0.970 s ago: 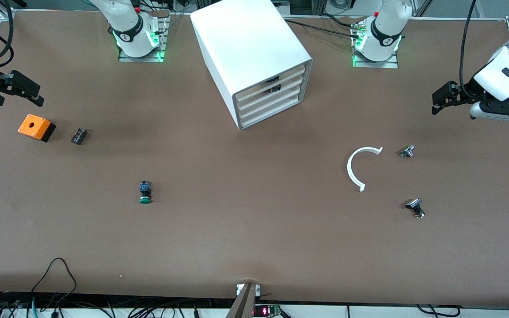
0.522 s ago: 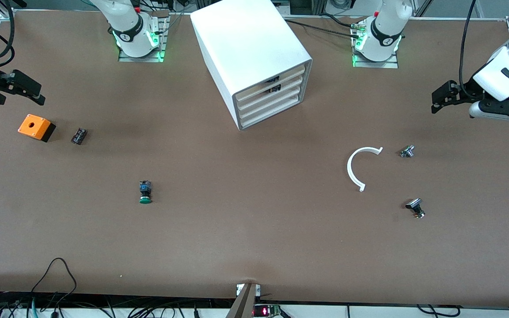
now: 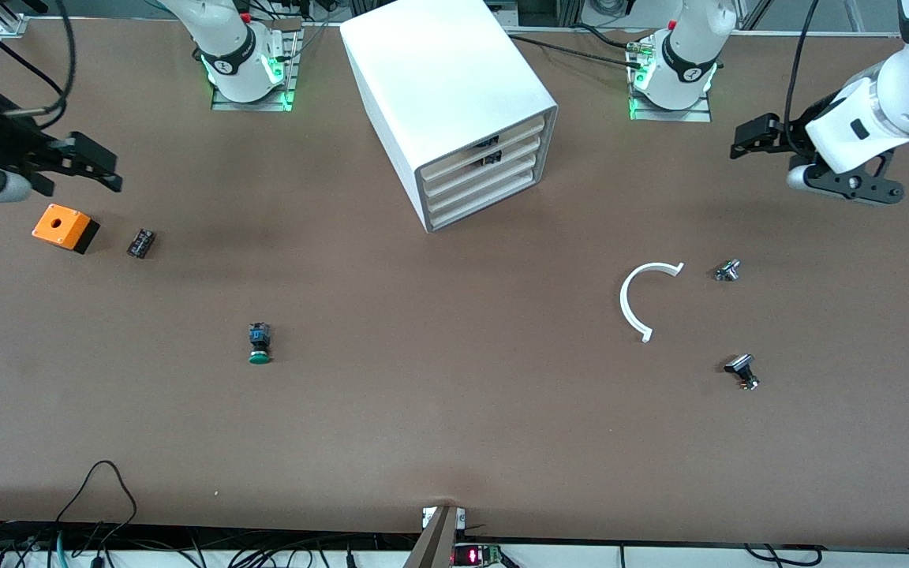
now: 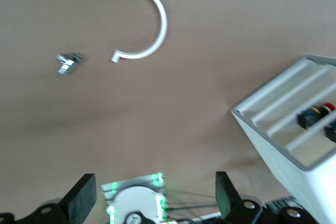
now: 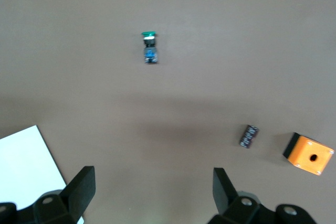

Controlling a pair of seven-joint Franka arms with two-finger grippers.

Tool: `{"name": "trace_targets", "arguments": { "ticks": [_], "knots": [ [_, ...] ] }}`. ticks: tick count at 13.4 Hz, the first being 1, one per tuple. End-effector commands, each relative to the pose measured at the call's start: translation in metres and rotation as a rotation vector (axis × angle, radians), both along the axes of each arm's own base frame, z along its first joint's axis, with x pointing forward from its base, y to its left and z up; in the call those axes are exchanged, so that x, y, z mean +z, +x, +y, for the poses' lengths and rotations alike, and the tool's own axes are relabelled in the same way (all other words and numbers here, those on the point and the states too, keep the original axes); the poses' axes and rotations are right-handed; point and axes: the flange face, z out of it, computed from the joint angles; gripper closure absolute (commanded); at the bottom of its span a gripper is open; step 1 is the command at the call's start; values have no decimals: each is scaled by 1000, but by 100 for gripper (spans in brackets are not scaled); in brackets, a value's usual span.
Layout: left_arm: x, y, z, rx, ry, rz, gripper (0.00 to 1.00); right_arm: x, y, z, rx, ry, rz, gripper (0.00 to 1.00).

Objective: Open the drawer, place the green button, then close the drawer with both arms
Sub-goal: 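Reach the right gripper to the green button while the left gripper reaches the drawer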

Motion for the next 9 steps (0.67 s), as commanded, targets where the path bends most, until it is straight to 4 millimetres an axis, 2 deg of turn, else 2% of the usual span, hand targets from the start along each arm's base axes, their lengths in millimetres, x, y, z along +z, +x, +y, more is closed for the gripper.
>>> {"name": "trace_targets", "arguments": {
  "ticks": [1,3,5,6,8,9],
  "knots": [
    [-38,11,-21,-23,-191,119,0,-61,35,16,23,23,63,1],
    [-92,31,-43,-88,-374,185,0,-106,52,31,30,24,96,1],
    [-132,41,-72,-146,-502,186,0,-151,69,38,33,28,98,1],
    [-150,42,-83,-145,-559,158,0,-175,74,45,40,30,93,1],
    [-187,32,-116,-130,-638,67,1,-224,84,47,31,35,72,1],
    [-205,27,-125,-112,-676,22,1,-247,87,47,28,38,61,1]
  ]
}}
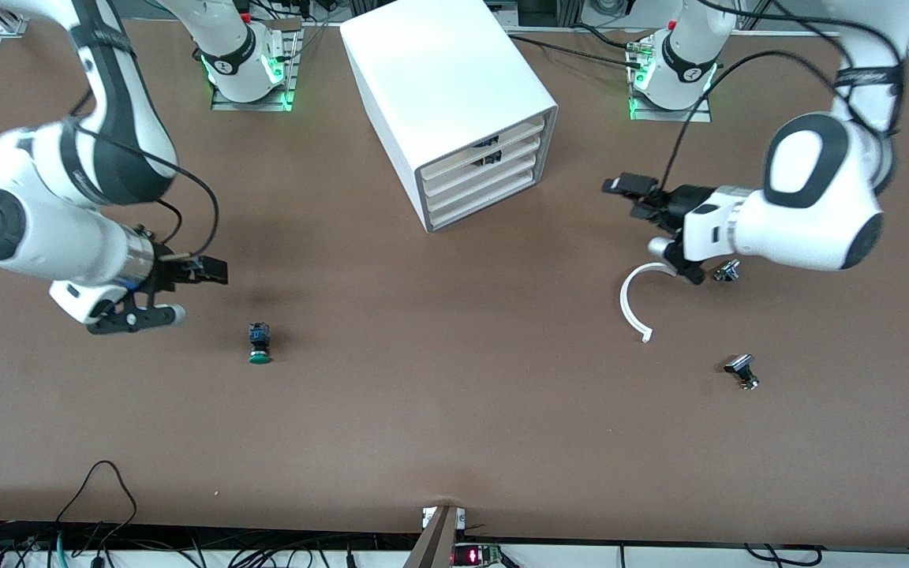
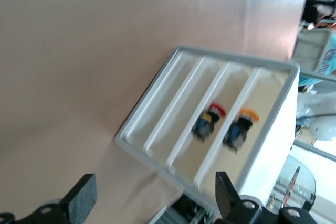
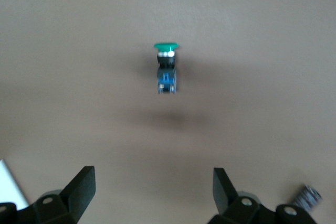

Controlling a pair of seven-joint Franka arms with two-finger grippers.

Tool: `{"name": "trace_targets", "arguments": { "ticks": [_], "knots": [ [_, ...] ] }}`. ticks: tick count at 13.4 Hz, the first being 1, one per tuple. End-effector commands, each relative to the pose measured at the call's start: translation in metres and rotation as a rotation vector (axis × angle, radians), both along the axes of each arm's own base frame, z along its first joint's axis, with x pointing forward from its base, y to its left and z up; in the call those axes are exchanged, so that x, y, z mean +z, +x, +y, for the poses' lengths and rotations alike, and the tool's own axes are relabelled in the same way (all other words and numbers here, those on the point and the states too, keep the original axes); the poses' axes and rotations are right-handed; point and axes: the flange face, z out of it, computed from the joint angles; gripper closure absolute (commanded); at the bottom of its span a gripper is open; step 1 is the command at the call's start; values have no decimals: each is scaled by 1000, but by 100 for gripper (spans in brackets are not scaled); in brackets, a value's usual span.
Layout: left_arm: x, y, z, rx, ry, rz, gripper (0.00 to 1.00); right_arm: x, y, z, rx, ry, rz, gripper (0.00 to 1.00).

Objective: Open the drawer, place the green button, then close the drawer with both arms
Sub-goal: 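Reach the right gripper to the green button while the left gripper reaches the drawer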

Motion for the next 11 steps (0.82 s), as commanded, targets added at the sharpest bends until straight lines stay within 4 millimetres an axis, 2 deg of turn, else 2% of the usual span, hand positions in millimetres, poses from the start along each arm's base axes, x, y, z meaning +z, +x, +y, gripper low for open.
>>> {"name": "trace_targets", "arguments": {
  "ticks": [1,4,5,6,8,9,11],
  "knots": [
    [-36,-26,-24,45,-113,-85,3,-49,5,2,-23,18,-26,1],
    [-105,-56,-51,77,-242,-77,6,-104,9,8,-25,23,-49,1],
    [-129,-62,-52,90,-271,-87,8,-122,10,12,-15,24,-53,1],
    [-154,-70,-57,104,-340,-92,13,-139,12,12,-12,27,-60,1],
    [-190,-91,-66,147,-454,-126,19,-160,13,11,-14,30,-80,1],
    [-206,-99,-70,134,-471,-129,27,-167,14,12,-14,31,-92,1],
    [-217,-110,-70,130,-466,-106,55,-171,15,12,-11,30,-104,5]
  ]
}}
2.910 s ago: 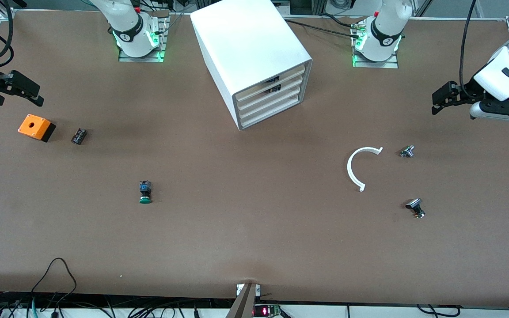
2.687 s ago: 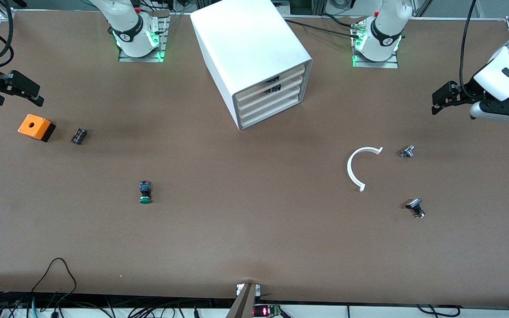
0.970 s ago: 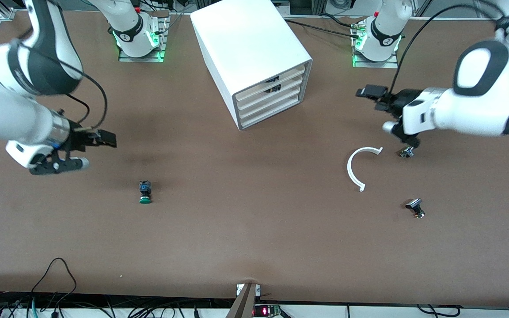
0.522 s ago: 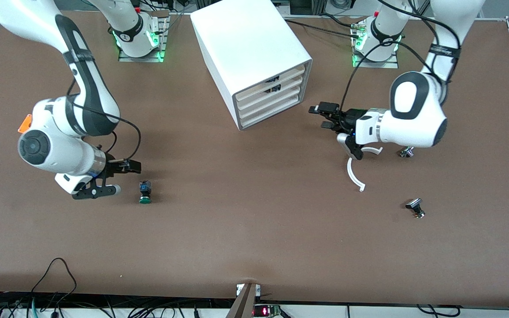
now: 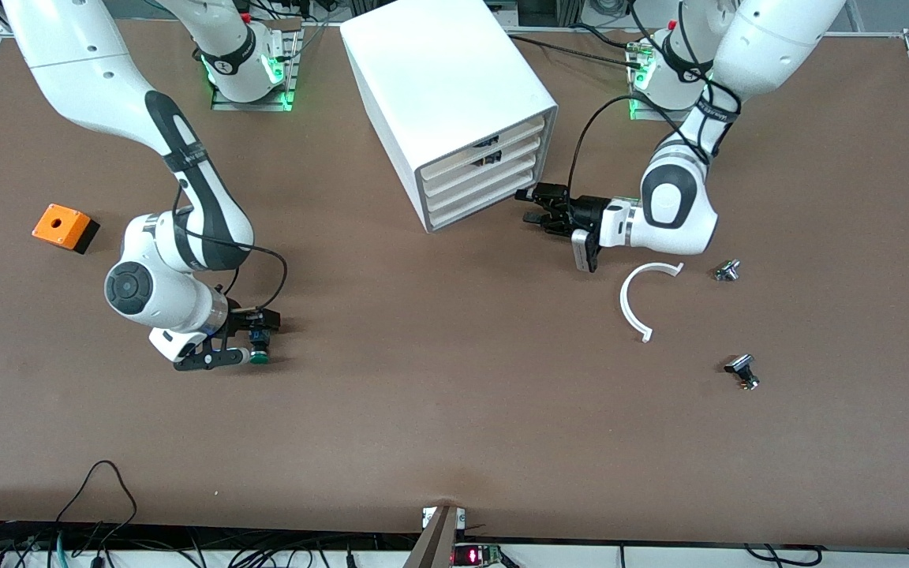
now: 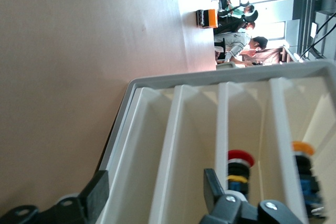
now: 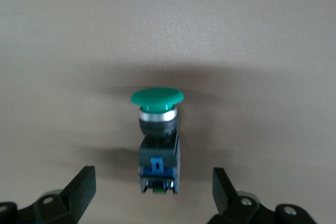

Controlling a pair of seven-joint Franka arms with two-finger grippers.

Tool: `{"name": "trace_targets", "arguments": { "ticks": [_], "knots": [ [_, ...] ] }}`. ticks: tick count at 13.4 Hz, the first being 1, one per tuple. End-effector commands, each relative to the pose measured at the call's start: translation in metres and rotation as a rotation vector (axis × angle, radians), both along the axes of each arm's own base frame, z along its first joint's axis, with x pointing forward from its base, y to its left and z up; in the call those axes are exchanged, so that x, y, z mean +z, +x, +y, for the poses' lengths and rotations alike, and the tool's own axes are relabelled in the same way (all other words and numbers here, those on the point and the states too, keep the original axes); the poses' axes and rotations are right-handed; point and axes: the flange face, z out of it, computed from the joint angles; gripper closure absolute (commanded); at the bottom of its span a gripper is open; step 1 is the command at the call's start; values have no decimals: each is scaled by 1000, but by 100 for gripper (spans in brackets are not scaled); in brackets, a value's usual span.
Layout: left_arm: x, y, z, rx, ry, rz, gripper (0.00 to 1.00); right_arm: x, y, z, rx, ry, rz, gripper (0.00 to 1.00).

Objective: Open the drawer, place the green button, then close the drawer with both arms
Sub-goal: 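Grasp the green button with the right gripper while the left gripper grips the drawer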

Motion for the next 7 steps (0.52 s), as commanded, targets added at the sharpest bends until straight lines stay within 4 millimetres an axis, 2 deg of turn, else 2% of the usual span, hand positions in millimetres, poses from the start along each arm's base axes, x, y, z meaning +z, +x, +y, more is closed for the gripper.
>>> {"name": "trace_targets", "arguments": {
  "ticks": [1,3,7],
  "knots": [
    [-13,-14,-8,-3,-14,7,59,1,1,1,9,3,-18,12],
    [-22,-35,-15,-16,-20,48,59,1,2,0,11,0,-20,27],
    [-26,-56,-29,-23,-43,90,57,1,1,0,12,0,-17,61]
  ]
}}
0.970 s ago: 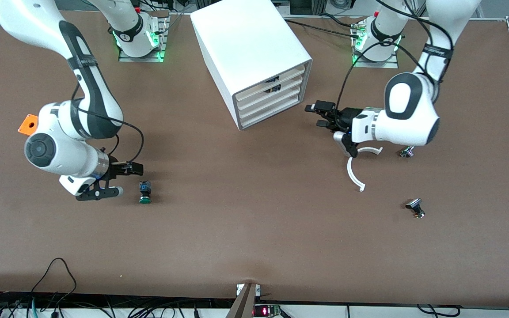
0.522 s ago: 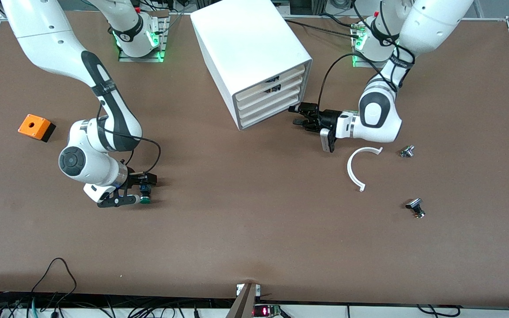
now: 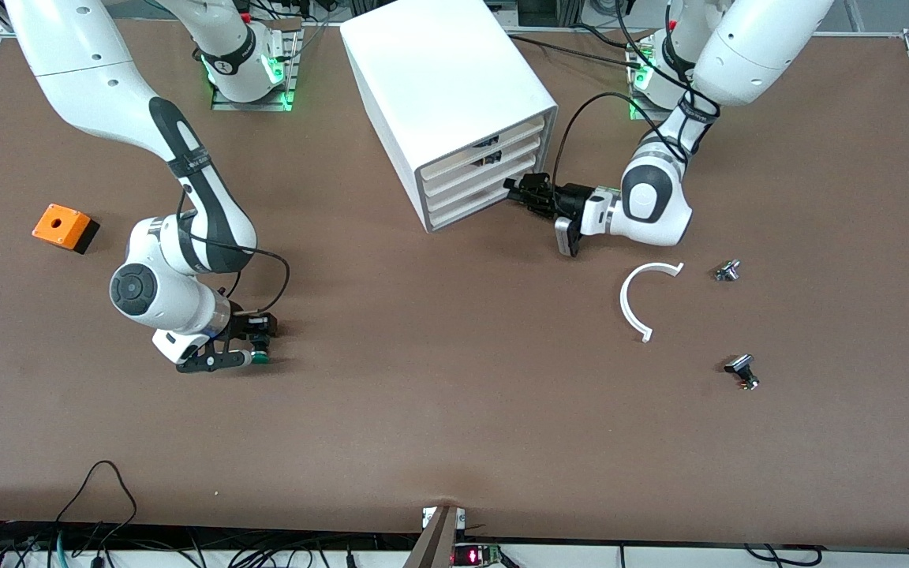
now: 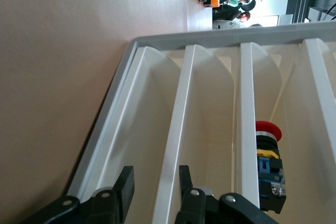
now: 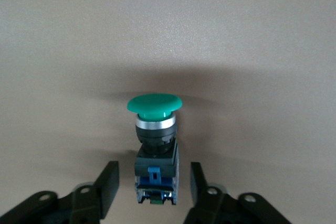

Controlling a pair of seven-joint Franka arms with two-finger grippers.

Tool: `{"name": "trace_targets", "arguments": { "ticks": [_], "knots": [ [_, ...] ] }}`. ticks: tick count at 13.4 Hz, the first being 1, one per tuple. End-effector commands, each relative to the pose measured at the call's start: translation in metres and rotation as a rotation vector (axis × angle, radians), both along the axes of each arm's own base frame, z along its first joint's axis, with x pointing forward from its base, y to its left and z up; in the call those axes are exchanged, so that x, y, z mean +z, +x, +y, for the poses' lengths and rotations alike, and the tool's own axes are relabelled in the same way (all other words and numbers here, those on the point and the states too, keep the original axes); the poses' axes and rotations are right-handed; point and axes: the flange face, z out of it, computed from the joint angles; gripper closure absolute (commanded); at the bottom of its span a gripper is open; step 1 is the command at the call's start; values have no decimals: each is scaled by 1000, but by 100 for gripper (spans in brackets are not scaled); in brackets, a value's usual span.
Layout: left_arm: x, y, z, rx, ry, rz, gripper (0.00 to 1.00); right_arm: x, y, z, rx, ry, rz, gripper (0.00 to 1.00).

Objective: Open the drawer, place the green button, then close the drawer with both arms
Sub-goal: 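Grasp the green button with the right gripper while the left gripper grips the drawer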

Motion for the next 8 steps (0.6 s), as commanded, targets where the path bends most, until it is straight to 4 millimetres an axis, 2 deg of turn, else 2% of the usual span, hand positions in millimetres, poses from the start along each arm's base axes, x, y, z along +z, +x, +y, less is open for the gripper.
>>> {"name": "trace_targets", "arguments": {
  "ticks": [1,2,5,8],
  "knots": [
    [3,-11,-9,14,-35,-2,56,4,0,1,11,-1,-10,65],
    [2,-13,-9,14,-35,2,56,4,0,1,11,-1,-10,72],
    [-2,-22,-17,-1,-43,16,59,10,5,4,7,3,-22,79],
    [-11,-30,-22,-15,-59,8,67,22,8,26,11,10,-36,86]
  ]
}}
